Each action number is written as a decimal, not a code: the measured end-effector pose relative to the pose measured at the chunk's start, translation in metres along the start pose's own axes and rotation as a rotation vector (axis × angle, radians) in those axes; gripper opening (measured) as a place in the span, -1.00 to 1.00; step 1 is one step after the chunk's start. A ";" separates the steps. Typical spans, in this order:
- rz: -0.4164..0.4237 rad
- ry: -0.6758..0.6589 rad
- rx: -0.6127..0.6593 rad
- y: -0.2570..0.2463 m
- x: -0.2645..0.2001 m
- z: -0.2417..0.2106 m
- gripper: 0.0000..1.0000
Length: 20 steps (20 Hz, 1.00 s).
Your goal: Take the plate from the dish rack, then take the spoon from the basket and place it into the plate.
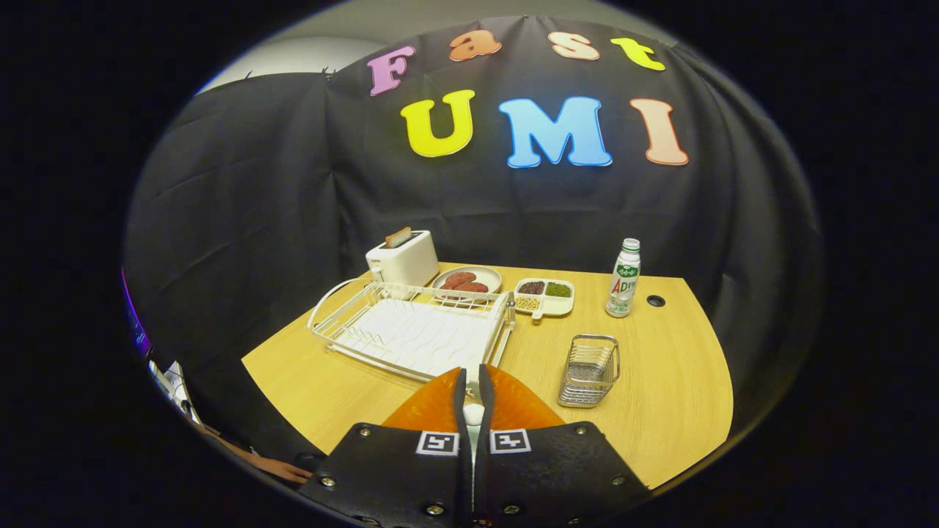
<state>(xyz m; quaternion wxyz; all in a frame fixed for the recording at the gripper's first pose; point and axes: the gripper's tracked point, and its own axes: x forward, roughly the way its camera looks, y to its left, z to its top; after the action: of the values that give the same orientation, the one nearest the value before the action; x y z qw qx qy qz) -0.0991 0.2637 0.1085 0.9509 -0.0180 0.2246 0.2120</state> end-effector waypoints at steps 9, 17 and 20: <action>0.054 0.093 -0.032 0.029 0.021 -0.027 -0.98; 0.074 0.138 -0.039 0.045 0.042 -0.040 -0.96; 0.074 0.148 -0.039 0.047 0.048 -0.043 -0.96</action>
<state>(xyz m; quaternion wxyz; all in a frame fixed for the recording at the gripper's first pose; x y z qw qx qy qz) -0.0976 0.3198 0.0517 0.9228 -0.0437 0.2906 0.2492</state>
